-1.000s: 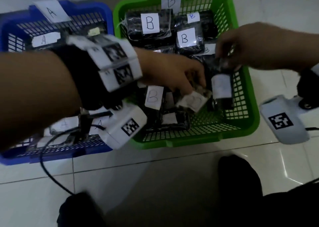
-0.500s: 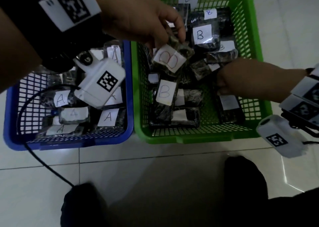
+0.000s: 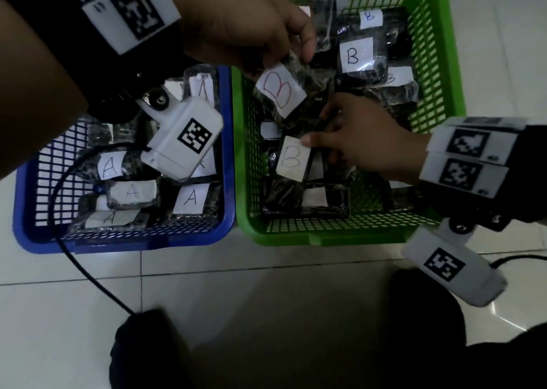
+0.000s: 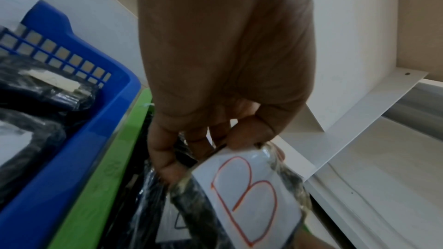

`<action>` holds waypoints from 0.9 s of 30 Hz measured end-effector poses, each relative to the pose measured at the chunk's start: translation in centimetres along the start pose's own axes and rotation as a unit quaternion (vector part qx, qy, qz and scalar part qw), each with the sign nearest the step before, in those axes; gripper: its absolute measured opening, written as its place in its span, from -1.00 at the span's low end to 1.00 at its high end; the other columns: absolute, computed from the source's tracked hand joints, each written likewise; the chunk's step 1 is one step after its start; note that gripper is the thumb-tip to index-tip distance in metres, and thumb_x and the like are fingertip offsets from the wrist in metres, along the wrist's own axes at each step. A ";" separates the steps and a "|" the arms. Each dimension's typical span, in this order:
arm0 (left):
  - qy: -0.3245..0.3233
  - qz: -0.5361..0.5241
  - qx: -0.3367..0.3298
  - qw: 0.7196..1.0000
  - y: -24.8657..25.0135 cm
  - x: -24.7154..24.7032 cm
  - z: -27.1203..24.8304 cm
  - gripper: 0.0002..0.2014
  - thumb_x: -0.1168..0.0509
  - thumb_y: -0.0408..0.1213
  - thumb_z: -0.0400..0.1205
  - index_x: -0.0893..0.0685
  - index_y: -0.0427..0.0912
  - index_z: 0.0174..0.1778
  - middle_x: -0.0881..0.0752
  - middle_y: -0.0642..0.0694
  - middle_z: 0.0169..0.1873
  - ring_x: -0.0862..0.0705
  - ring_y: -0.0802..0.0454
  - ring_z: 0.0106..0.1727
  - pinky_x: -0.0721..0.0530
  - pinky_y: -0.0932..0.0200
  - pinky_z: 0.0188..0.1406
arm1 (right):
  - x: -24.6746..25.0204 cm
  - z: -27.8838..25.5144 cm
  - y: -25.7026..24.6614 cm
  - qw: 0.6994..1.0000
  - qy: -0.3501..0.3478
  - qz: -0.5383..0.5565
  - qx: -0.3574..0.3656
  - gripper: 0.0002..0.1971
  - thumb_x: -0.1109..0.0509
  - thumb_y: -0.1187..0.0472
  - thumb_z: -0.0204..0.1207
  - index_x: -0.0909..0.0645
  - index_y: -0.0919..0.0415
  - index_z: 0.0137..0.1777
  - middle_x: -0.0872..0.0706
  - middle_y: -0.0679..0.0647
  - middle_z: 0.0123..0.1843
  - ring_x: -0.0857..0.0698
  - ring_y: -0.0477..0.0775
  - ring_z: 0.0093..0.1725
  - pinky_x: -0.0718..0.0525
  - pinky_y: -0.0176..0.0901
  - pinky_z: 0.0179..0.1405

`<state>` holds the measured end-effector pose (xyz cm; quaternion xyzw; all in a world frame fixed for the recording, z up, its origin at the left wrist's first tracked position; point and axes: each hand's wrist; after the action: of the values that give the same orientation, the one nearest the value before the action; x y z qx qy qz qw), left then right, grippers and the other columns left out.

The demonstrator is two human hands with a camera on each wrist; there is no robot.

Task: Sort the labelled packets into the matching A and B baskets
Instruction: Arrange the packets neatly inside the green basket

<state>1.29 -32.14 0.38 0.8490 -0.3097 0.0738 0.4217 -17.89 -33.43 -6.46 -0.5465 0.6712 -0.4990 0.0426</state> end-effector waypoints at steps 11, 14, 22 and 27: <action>-0.029 -0.097 0.011 0.995 -0.1 -2.0 0.9 -0.55 0.06 -0.71 0.43 -0.56 -0.07 -0.27 -0.53 -0.09 -0.21 -0.51 0.06 -0.41 -0.47 0.30 -0.53 | 11.7 -0.1 0.3 0.998 -0.047 -0.024 -0.022 -0.74 -0.54 0.26 0.24 -0.66 0.01 -0.08 -0.83 0.10 -0.30 -0.80 0.00 -0.36 -0.81 -0.18 -0.24; -0.060 -0.060 0.021 0.996 -0.1 -2.7 1.3 -0.57 0.02 -0.71 0.45 -0.58 -0.09 -0.23 -0.54 -0.05 -0.17 -0.42 0.04 -0.41 -0.41 0.20 -0.48 | 10.3 -0.4 1.8 0.990 -0.070 -0.116 -0.050 -0.76 -0.57 0.26 0.29 -0.64 0.09 -0.08 -0.81 0.18 -0.37 -0.80 0.05 -0.39 -0.76 -0.21 -0.35; -0.082 -0.049 0.037 0.995 0.0 -4.3 1.7 -0.65 -0.06 -0.64 0.58 -0.60 -0.10 -0.10 -0.58 -0.27 -0.10 -0.63 -0.06 -0.24 -0.57 0.03 -0.23 | 5.8 -0.3 3.6 0.962 -0.050 -0.269 0.009 -0.73 -0.55 0.27 0.39 -0.60 0.21 0.06 -0.63 -0.07 -0.42 -0.77 0.10 -0.42 -0.70 -0.13 -0.31; -0.062 0.095 0.007 0.994 0.5 -5.9 1.9 -0.78 -0.20 -0.39 0.65 -0.55 -0.07 0.18 -0.63 -0.12 -0.16 -0.56 0.07 -0.43 -0.55 0.24 -0.45 | 6.2 -0.1 2.9 0.951 -0.044 -0.307 0.007 -0.78 -0.56 0.14 0.37 -0.65 0.24 -0.10 -0.69 -0.03 -0.51 -0.75 0.00 -0.48 -0.60 -0.29 -0.40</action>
<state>-3.95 -31.14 -2.76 0.8220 -0.4137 0.0628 0.3864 -22.41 -38.44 -5.45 -0.7472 0.4648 -0.4681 -0.0800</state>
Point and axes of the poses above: each hand's wrist, its own z-axis towards the middle knuckle, its own x-axis out of the back of the hand, y = z × x
